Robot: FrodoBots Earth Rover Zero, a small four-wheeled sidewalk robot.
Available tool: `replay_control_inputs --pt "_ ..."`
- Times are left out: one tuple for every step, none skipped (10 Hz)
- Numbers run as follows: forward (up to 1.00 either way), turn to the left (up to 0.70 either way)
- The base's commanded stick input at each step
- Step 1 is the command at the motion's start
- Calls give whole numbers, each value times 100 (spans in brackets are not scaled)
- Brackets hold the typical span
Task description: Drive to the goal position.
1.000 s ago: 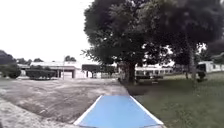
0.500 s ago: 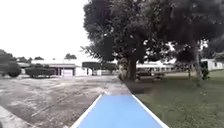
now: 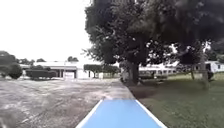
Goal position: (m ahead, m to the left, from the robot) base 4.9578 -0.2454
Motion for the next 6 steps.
replay_control_inputs --pt "50 0" --pt "50 0" --pt "50 0" --pt "50 0" --pt "50 0" --pt "50 0"
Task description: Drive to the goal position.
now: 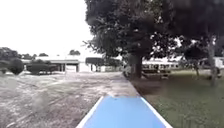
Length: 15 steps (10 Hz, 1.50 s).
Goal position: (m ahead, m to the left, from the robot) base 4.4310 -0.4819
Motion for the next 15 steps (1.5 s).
replay_control_inputs --pt "50 0" --pt "50 0" --pt "50 0" --pt "50 0" --pt "50 0" --pt "50 -12" --pt "50 -50" --pt "50 -50" --pt "50 -50" --pt "50 -19" --pt "50 0" --pt "50 0" --pt "50 0" --pt "50 0" --pt "50 0"
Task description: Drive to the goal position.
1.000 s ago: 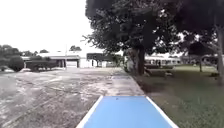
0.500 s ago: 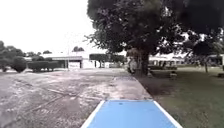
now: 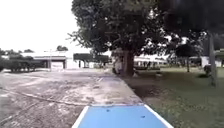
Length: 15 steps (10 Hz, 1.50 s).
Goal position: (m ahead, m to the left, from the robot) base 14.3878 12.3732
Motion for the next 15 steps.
replay_control_inputs --pt "50 0" --pt "50 0" --pt "50 0" --pt "50 0" --pt "50 0" --pt "50 0" --pt "50 0" --pt "50 0" --pt "50 0" --pt "50 0" --pt "50 0" --pt "50 0" --pt "50 0" --pt "50 0" --pt "50 0"
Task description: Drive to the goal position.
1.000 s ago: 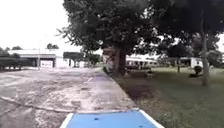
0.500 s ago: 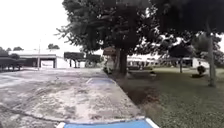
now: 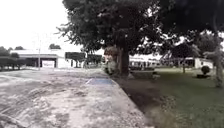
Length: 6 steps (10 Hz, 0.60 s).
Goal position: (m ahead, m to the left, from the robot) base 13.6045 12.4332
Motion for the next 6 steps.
replay_control_inputs --pt "50 0" --pt "50 0" --pt "50 0" --pt "50 0" --pt "50 0" --pt "50 0"
